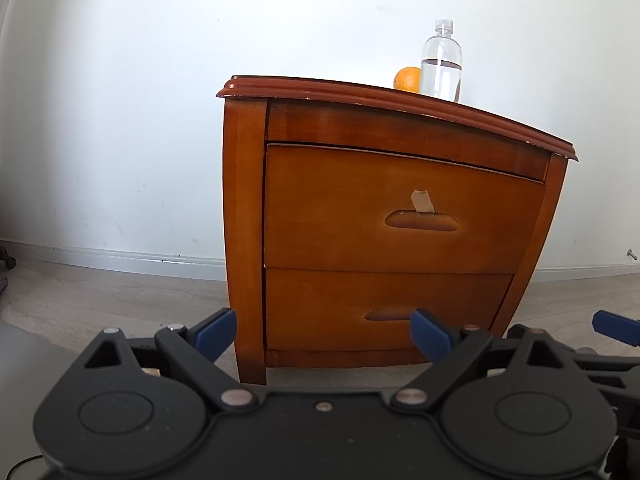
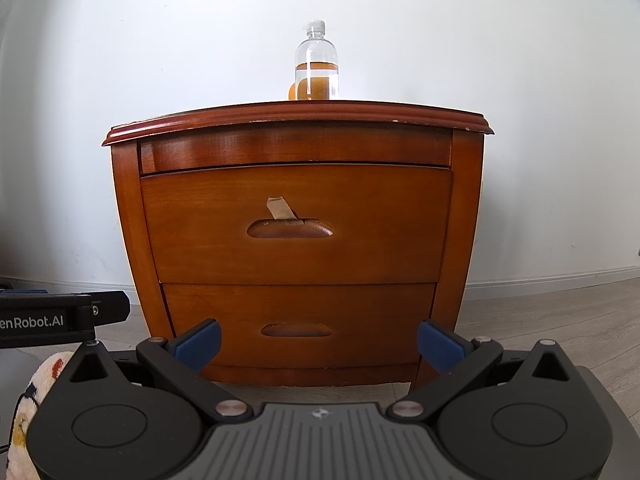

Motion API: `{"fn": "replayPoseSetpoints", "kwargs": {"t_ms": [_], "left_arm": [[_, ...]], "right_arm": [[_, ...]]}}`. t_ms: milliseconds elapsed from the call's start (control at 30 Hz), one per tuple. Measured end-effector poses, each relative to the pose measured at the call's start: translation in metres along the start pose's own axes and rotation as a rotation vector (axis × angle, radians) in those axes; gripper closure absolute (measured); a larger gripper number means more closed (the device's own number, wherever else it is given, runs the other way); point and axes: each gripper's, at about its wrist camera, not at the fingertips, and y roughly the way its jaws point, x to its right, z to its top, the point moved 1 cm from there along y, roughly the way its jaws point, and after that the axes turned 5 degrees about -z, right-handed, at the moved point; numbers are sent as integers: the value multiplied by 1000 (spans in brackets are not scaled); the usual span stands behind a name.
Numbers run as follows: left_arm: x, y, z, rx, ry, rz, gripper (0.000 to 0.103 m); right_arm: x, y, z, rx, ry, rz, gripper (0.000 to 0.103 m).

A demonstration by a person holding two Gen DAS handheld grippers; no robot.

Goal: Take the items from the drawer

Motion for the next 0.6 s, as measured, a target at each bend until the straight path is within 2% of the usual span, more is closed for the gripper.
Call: {"fn": "replayPoseSetpoints", "kwargs": {"t_ms": [600], "left_arm": [[-3, -2, 4, -6, -10, -6, 9]], "right_arm": [[1, 0, 0, -3, 0, -1, 0]]}}
